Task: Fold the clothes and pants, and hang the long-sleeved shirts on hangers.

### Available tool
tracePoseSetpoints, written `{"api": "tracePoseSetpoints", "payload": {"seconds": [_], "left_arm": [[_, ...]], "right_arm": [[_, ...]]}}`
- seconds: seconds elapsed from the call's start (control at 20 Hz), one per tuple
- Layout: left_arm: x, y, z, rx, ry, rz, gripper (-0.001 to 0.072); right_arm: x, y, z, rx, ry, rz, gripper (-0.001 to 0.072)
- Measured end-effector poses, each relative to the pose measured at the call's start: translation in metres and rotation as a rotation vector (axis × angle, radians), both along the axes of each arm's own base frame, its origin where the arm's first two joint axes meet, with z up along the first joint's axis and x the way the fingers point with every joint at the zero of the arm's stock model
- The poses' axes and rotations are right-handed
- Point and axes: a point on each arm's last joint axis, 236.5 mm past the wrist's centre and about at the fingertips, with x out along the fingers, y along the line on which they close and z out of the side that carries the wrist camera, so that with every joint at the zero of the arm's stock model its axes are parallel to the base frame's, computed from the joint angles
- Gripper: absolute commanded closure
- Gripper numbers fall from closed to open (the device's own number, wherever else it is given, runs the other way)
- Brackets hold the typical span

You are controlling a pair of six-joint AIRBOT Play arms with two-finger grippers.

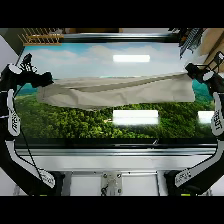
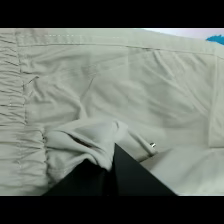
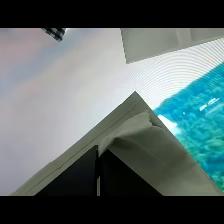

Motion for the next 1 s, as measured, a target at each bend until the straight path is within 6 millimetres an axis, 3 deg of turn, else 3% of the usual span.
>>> {"api": "tracePoseSetpoints", "payload": {"seconds": [0.05,0.1,0.15,0.3,0.45,0.55,0.65,0.8,0.85,0.9,1.0], "left_arm": [[0.003,-0.002,-0.003,-0.010,-0.005,0.004,0.0550],[0.007,-0.004,-0.005,-0.019,-0.015,0.012,0.0145],[0.012,-0.005,-0.005,-0.028,-0.029,0.025,-0.0012],[0.030,0.000,0.006,-0.068,-0.085,0.118,-0.0011],[0.044,0.013,0.041,-0.098,-0.149,0.188,-0.0010],[0.040,0.025,0.068,-0.086,-0.170,0.201,0.0108],[0.021,0.039,0.082,-0.037,-0.137,0.201,0.0106],[-0.031,0.062,0.068,0.034,0.000,0.244,0.0096],[-0.051,0.067,0.056,0.043,0.054,0.265,0.0089],[-0.073,0.069,0.041,0.042,0.110,0.285,-0.0012],[-0.109,0.066,0.012,0.016,0.192,0.324,-0.0012]], "right_arm": [[0.005,0.002,0.000,0.004,-0.021,-0.008,0.0495],[0.010,0.003,0.001,0.005,-0.045,-0.016,0.0249],[0.016,0.005,0.004,0.006,-0.077,-0.028,0.0185],[0.030,0.009,0.022,0.005,-0.162,-0.049,0.0185],[0.031,0.008,0.057,-0.003,-0.220,-0.051,0.0186],[0.020,0.003,0.083,-0.026,-0.214,-0.027,0.0186],[-0.002,-0.002,0.092,-0.058,-0.144,0.017,0.0186],[-0.060,-0.014,0.065,-0.055,0.051,0.052,0.0184],[-0.083,-0.019,0.047,-0.026,0.122,0.046,0.0147],[-0.108,-0.022,0.025,0.021,0.196,0.032,-0.0008],[-0.153,-0.024,-0.018,0.148,0.312,-0.010,-0.0008]]}}
